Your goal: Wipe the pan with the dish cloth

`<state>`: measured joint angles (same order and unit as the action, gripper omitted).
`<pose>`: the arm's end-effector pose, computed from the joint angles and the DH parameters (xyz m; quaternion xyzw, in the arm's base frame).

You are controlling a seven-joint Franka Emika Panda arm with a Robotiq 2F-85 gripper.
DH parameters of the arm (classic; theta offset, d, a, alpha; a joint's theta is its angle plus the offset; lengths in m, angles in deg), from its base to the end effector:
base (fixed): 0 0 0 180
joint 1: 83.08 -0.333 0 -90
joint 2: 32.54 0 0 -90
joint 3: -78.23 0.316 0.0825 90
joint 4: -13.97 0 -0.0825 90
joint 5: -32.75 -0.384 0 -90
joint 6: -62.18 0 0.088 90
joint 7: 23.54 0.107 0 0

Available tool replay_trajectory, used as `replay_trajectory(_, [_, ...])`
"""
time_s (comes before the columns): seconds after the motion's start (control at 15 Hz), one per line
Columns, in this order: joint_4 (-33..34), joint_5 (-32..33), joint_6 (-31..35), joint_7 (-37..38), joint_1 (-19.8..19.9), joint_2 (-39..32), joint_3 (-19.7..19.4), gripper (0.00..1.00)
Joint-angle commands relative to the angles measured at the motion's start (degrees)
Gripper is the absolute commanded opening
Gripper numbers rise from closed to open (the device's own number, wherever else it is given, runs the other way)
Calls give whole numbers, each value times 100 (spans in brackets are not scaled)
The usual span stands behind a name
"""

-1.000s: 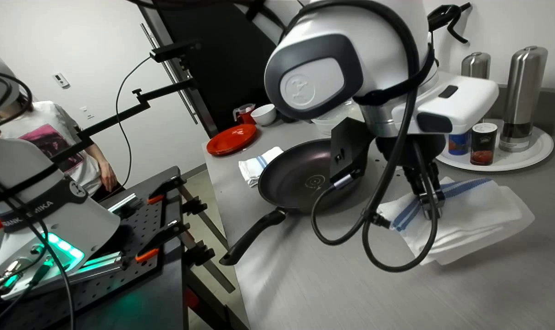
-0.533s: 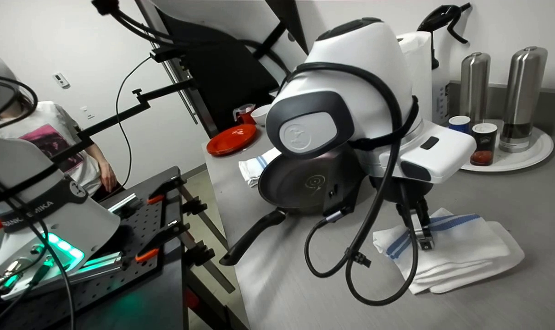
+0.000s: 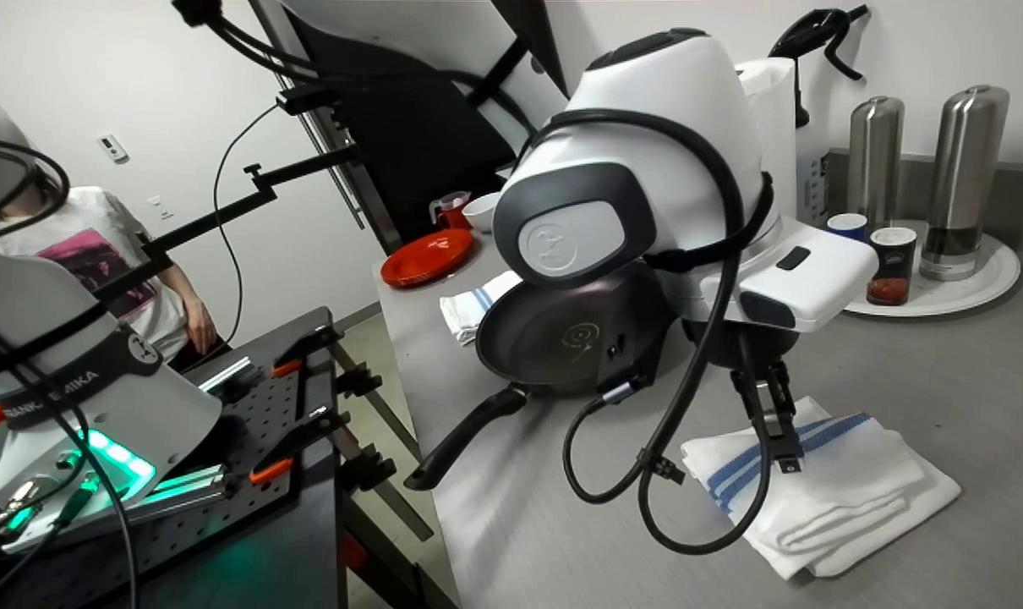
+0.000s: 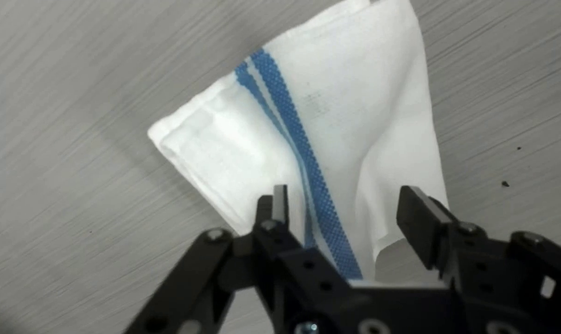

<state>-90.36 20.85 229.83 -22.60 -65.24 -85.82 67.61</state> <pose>0.5533 -0.3096 0.0519 0.9462 -0.3053 0.0877 0.0610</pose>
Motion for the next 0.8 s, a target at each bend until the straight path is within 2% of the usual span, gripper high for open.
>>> replay_trajectory(0.0, [-208,253,-516,-241,183,433,246,96])
replay_trajectory(0.13, [-278,328,-798,-426,229,649,330,100])
replay_trajectory(0.47, [-429,461,-1583,-842,243,1224,393,100])
replay_trajectory(0.73, [-915,566,-1966,-1088,174,1812,328,100])
